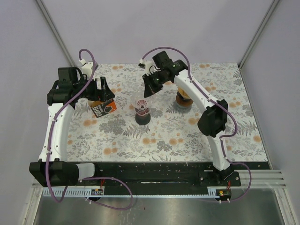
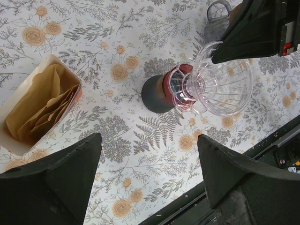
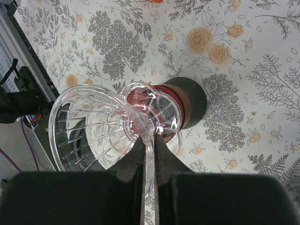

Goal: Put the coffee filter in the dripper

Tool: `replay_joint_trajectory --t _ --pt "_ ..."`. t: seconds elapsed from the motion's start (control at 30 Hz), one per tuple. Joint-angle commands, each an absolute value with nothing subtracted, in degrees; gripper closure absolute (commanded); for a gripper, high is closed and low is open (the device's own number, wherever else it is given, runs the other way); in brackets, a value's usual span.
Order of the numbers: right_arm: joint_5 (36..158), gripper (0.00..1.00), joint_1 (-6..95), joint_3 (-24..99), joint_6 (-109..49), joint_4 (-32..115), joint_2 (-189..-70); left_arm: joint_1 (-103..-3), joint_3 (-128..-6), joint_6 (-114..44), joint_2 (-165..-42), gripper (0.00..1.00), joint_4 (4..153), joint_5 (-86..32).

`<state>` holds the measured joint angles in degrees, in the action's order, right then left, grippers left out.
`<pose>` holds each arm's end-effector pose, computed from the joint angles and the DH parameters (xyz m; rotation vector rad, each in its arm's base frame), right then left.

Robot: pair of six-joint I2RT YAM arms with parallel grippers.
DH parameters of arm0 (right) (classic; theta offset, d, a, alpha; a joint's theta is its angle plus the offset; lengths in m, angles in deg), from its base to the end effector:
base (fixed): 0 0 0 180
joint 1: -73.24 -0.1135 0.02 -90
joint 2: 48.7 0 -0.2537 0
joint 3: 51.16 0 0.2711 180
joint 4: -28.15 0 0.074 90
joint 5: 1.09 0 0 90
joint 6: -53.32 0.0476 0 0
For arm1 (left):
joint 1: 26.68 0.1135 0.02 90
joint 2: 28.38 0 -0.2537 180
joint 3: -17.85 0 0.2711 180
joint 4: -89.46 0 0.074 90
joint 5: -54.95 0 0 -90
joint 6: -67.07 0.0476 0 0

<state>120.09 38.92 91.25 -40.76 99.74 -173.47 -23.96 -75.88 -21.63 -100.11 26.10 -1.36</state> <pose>0.3912 0.2969 0.3113 -1.0497 2.3154 0.8969 0.2780 -0.0132 0.3809 0.2741 2.2067 -0.6317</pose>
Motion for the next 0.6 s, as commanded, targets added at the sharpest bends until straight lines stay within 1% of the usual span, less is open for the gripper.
replay_joint_trajectory --t 0.0,0.2,0.57 --pt "121.9 1.0 39.1 97.6 -40.3 100.9 -174.3 -23.6 -75.7 -21.2 -99.5 0.13 28.5 0.5" --pt "121.1 1.0 39.2 103.3 -40.7 104.0 -176.9 -23.6 -75.6 -21.4 -99.6 0.13 28.6 0.5" --pt "120.6 1.0 39.3 103.2 -40.7 105.2 -179.9 -23.4 -75.3 -21.2 -99.5 0.13 28.7 0.5"
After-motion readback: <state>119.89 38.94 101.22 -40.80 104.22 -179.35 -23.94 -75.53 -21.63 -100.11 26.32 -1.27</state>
